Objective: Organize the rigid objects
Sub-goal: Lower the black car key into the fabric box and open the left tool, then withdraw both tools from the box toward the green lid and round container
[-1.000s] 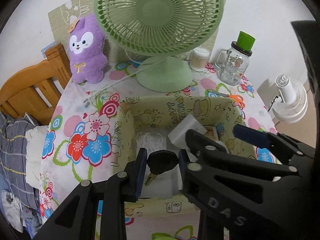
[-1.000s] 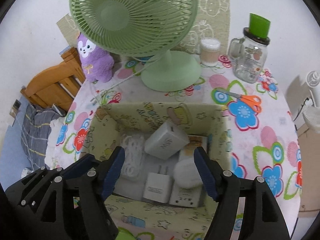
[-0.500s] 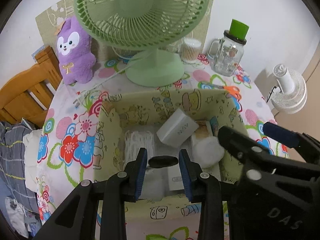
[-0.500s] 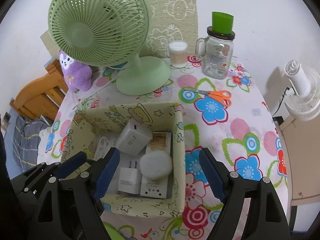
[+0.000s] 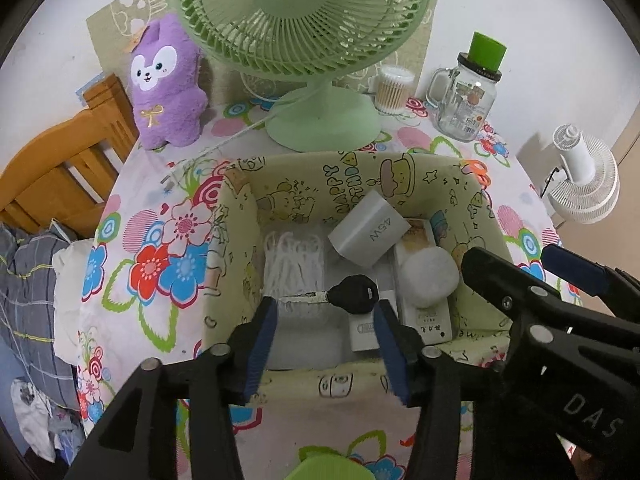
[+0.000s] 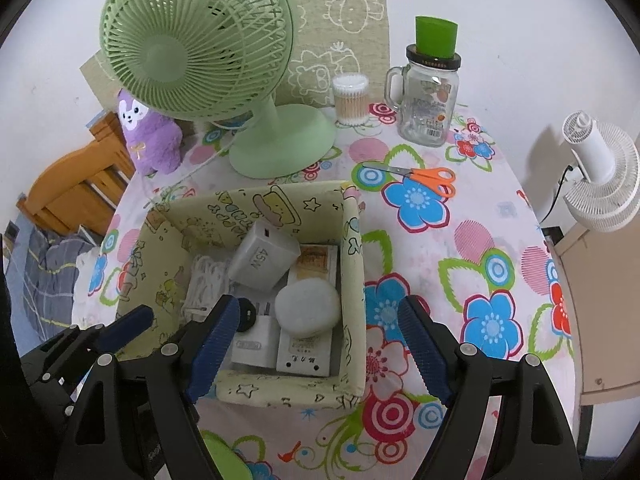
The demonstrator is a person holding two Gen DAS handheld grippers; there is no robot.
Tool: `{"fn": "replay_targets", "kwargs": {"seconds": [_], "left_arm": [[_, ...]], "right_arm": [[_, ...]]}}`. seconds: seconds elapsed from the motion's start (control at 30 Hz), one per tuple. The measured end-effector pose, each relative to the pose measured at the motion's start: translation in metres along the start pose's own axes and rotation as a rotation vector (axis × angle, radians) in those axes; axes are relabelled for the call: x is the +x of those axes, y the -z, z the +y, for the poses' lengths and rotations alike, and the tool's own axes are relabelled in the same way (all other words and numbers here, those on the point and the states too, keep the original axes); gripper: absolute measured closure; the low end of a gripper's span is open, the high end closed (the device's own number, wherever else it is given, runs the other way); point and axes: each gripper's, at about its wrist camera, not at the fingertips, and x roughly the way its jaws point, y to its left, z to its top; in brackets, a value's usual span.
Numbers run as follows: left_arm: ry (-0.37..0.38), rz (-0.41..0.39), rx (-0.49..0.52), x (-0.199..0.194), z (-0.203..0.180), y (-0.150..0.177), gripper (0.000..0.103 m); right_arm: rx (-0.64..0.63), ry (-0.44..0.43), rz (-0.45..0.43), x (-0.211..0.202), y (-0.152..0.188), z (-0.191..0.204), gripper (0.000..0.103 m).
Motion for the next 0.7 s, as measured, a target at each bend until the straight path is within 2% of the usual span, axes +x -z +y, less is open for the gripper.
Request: {"fn": "replay_targets", "kwargs": {"seconds": [0.13, 0.33, 0.7], "left_arm": [[0.006, -0.025, 0.008, -0.012, -0.001, 0.003, 0.038], [0.022, -0.056, 0.04, -0.031, -0.005, 0.009, 0.028], [0.027, -0.107, 0.058, -0.062, -0.008, 0.023, 0.022]], "right_arm": [[-0.001, 0.0, -0.014, -0.009, 0.004, 0.003, 0.019], [-0.002, 0.007, -0.04, -0.026, 0.012, 0.007, 0.019], [-0.001, 0.019, -0.09, -0.058, 0.026, 0.013, 0.019]]}}
